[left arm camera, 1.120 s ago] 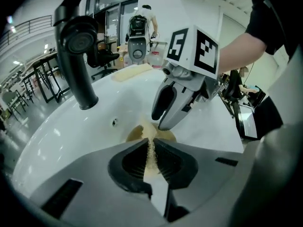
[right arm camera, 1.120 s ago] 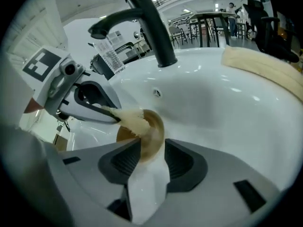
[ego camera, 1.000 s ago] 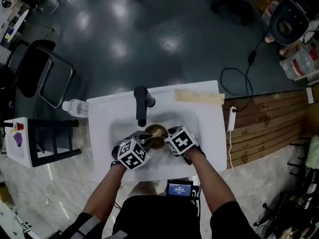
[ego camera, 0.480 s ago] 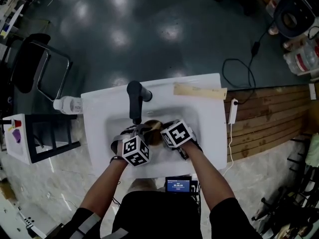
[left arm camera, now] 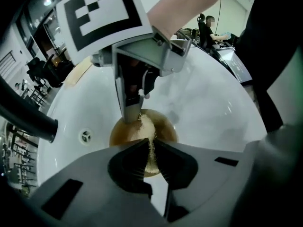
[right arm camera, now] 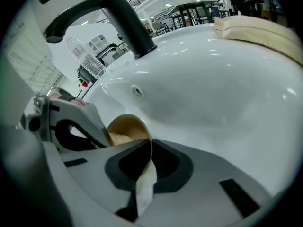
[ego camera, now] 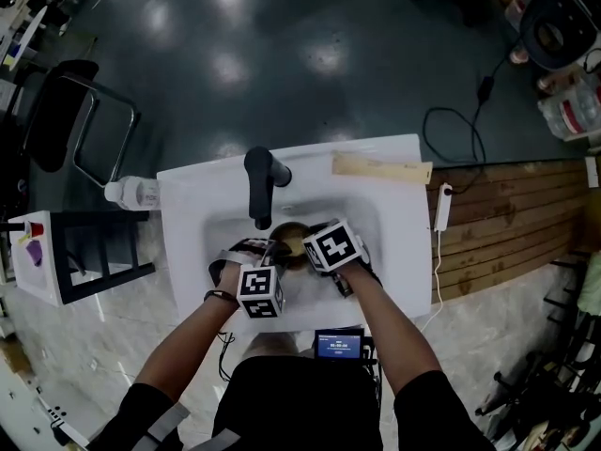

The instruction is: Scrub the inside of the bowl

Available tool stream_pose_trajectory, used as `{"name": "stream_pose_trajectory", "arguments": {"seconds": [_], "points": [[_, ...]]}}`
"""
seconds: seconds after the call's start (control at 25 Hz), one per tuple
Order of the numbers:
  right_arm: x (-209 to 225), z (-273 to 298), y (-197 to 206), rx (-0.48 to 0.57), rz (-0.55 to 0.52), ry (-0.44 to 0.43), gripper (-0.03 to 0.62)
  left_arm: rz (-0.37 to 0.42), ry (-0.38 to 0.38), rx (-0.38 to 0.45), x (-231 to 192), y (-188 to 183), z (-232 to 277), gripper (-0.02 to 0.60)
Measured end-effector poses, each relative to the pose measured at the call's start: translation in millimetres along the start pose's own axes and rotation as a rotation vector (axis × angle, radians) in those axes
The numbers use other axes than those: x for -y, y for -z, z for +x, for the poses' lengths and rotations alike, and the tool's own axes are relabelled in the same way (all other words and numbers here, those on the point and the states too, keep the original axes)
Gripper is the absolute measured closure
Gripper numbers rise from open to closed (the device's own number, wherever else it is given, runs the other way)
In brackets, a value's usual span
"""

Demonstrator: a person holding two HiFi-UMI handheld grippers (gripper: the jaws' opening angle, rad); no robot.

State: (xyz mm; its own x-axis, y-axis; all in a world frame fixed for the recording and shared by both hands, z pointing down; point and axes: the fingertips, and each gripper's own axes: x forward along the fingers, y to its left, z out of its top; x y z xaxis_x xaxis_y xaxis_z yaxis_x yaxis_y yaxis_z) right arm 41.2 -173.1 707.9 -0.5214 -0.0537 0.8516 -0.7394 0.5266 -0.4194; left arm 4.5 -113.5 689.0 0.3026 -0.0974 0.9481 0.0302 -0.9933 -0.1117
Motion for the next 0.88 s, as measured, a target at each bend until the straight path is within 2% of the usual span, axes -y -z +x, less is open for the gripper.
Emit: {"name": "stream_pose_trajectory", "arguments": {"seconds": [0.08, 0.16, 0.52, 0.76, 0.88], "points": [[1, 1, 0, -0.003, 0.027, 0.003, 0.572, 0.015, 0.031, 0.003, 11, -3, 2, 0.558], [2, 1, 0, -0.005, 0.053, 0.001, 0.572, -0.003, 0.051, 0.012, 20, -5, 4, 0.558], [0, 2, 4, -0.014, 0.115, -0.017, 0.572, -0.238, 0.104, 0.100, 26, -17, 6, 0.560], [-5, 4, 10, -0.019, 0.125, -0.056, 0.572, -0.527, 0.173, 0.218, 17, -28, 7, 0.560], [-4, 2, 10, -0.019, 0.107, -0.058, 0.572, -0.648, 0.179, 0.244, 7, -24, 6, 0.560]]}}
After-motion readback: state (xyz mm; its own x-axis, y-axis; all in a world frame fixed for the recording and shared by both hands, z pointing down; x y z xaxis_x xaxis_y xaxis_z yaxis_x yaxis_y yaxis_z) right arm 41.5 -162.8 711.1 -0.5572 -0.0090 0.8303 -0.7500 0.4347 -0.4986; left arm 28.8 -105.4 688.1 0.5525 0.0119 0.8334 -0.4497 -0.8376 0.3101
